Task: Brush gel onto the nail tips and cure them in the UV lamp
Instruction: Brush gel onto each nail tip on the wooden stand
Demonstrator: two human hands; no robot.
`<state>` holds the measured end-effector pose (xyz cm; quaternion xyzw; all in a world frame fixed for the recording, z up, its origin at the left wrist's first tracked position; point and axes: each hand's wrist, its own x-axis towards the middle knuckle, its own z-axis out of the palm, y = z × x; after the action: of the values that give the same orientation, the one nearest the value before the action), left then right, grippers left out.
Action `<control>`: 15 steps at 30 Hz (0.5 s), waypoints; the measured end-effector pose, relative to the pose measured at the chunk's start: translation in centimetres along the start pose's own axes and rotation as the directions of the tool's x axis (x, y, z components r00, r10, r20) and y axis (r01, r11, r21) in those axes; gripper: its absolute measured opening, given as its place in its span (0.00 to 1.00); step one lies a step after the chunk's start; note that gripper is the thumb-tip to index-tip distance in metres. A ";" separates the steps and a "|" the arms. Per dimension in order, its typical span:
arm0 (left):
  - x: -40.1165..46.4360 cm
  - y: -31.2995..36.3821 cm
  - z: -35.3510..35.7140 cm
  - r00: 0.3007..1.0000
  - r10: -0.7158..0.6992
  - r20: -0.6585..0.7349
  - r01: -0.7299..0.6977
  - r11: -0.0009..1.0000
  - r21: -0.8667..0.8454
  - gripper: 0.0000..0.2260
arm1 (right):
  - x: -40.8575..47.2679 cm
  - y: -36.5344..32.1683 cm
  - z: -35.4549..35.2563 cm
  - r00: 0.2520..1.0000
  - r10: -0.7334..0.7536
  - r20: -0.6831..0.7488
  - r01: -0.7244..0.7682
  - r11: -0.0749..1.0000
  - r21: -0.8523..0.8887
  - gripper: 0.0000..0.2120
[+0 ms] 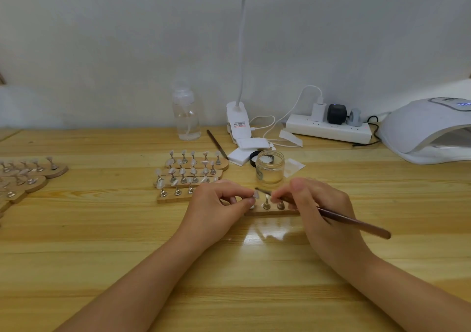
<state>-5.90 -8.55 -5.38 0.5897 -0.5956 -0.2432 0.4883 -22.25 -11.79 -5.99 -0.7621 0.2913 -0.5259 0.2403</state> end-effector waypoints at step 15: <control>0.0 0.1 0.0 1.000 0.010 -0.005 -0.010 1.000 -0.012 0.13 | 0.0 -0.1 0.0 1.000 0.003 -0.005 -0.003 1.000 0.015 0.18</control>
<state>-5.96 -8.49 -5.26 0.5843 -0.5958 -0.2431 0.4945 -22.26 -11.72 -5.90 -0.7586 0.2890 -0.5295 0.2463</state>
